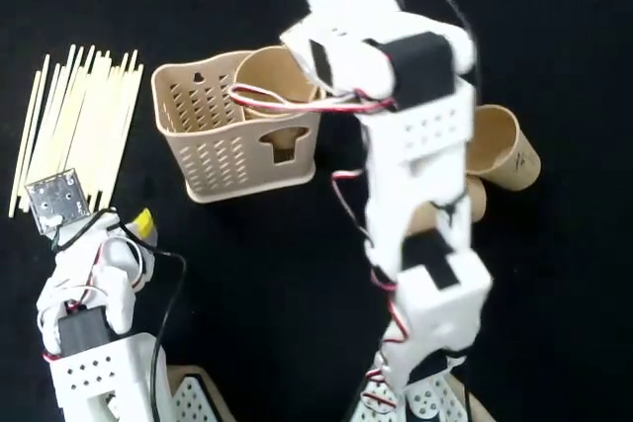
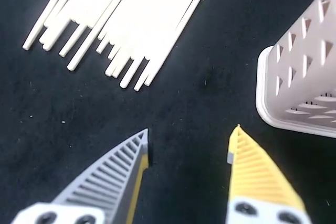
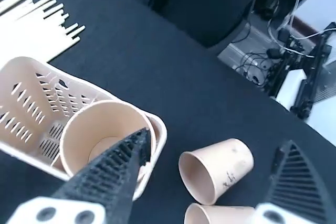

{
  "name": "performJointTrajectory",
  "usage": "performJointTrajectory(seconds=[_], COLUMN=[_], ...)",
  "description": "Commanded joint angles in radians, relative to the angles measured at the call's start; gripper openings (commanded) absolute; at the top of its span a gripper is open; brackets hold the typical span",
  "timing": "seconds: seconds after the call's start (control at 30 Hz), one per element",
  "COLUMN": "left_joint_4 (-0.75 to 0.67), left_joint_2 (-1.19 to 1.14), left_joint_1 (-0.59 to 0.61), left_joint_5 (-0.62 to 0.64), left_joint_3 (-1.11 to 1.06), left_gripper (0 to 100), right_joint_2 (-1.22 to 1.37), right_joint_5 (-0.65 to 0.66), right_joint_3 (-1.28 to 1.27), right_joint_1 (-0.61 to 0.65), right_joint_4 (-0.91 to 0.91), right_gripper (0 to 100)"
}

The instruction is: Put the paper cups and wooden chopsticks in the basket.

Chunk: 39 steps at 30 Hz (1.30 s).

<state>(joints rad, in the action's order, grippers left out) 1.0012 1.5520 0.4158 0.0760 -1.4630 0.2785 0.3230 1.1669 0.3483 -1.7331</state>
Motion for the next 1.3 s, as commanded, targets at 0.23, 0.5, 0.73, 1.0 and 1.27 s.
performJointTrajectory(seconds=[0.23, 0.5, 0.73, 1.0, 1.27], left_joint_4=[-0.017, -0.012, -0.015, -0.015, -0.017], left_joint_2=[0.009, 0.009, 0.009, 0.009, 0.009], left_joint_1=[-0.007, -0.01, -0.01, -0.01, -0.01], left_joint_5=[0.002, 0.002, 0.002, 0.002, 0.002], left_joint_3=[0.008, 0.012, 0.008, 0.008, 0.007], left_gripper=[24, 24, 24, 24, 24], right_joint_2=[-0.564, -0.874, -0.98, -1.0, -1.0], right_joint_5=[0.433, 0.643, 0.671, 0.663, 0.666], right_joint_3=[-0.898, -1.573, -1.948, -2.129, -2.246], right_joint_1=[-0.135, -0.324, -0.388, -0.381, -0.502], right_joint_4=[-0.014, 0.183, 0.485, 0.678, 0.945], right_gripper=[37.4, 37.4, 37.4, 37.4, 37.2])
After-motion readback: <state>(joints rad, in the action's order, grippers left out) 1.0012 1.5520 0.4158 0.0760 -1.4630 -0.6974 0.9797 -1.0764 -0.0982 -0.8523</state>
